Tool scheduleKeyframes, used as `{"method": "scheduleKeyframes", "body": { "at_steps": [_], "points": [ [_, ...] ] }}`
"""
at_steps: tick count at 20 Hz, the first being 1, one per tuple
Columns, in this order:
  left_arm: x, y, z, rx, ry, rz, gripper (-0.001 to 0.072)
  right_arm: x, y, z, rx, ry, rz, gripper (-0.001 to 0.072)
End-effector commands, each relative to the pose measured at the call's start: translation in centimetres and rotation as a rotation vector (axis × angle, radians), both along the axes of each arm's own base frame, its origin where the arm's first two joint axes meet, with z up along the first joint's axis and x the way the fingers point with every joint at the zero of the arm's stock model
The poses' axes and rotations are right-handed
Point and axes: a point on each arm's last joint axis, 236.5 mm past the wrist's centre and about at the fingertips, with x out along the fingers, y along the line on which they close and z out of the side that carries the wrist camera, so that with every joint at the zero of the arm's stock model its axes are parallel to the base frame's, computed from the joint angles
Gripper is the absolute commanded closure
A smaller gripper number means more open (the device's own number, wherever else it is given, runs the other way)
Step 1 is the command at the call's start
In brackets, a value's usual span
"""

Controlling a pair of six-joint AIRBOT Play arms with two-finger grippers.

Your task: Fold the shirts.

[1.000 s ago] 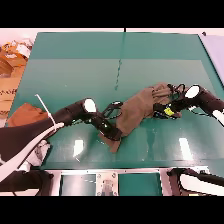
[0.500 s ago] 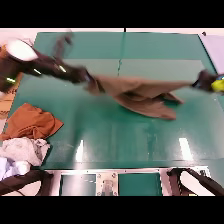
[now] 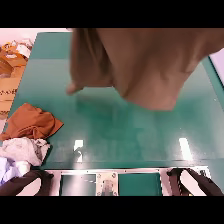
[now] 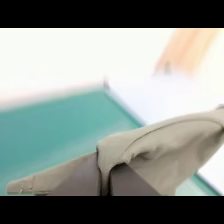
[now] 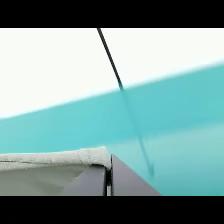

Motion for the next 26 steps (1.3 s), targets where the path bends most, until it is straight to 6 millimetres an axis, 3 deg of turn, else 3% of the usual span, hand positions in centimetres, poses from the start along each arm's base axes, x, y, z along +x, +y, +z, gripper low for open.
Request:
{"method": "scheduleKeyframes", "body": {
  "at_steps": [1,4,7,10,12,15,18,20,21,23,24,25,26],
  "points": [
    [-6.5,0.5,6.0,-0.025,-0.216,0.026,0.0679,-2.2,1.4,2.1,0.008,-0.072,0.015,0.0699],
    [-5.9,0.6,5.6,-0.025,-0.202,0.030,0.0680,-0.4,0.7,-0.7,0.033,0.010,0.017,0.0699],
    [-0.8,1.1,1.3,-0.046,-0.083,0.058,0.0679,2.8,0.1,-5.6,0.066,0.141,0.057,0.0699],
    [6.1,-0.5,-7.1,-0.046,0.092,0.042,0.0679,6.9,-1.2,-11.9,0.109,0.288,0.083,0.0699],
    [10.1,-4.2,-14.9,-0.018,0.241,-0.021,0.0679,9.8,-2.6,-17.1,0.144,0.386,0.081,0.0699],
    [14.6,-11.3,-27.4,0.044,0.462,-0.110,0.0679,14.1,-4.7,-27.1,0.206,0.544,0.068,0.0698],
    [17.0,-17.2,-37.9,0.060,0.631,-0.143,0.0679,17.0,-6.4,-37.8,0.266,0.695,0.042,0.0698],
    [17.6,-18.9,-43.2,0.054,0.727,-0.145,0.0679,17.9,-7.0,-43.7,0.301,0.794,0.035,0.0698],
    [17.7,-19.2,-45.2,0.058,0.767,-0.146,0.0679,18.1,-7.1,-45.9,0.320,0.837,0.033,0.0698],
    [17.8,-18.9,-47.2,0.072,0.808,-0.148,0.0675,18.5,-7.5,-49.1,0.343,0.888,0.021,0.0686],
    [17.6,-18.4,-47.3,0.079,0.824,-0.159,0.0417,18.6,-7.8,-49.9,0.349,0.903,0.017,0.0550],
    [17.3,-17.7,-46.9,0.085,0.846,-0.185,0.0067,18.4,-8.4,-49.9,0.349,0.907,0.008,0.0367],
    [17.1,-16.5,-46.1,0.092,0.868,-0.218,0.0036,18.1,-9.4,-49.5,0.347,0.913,-0.001,0.0269]
  ]
}}
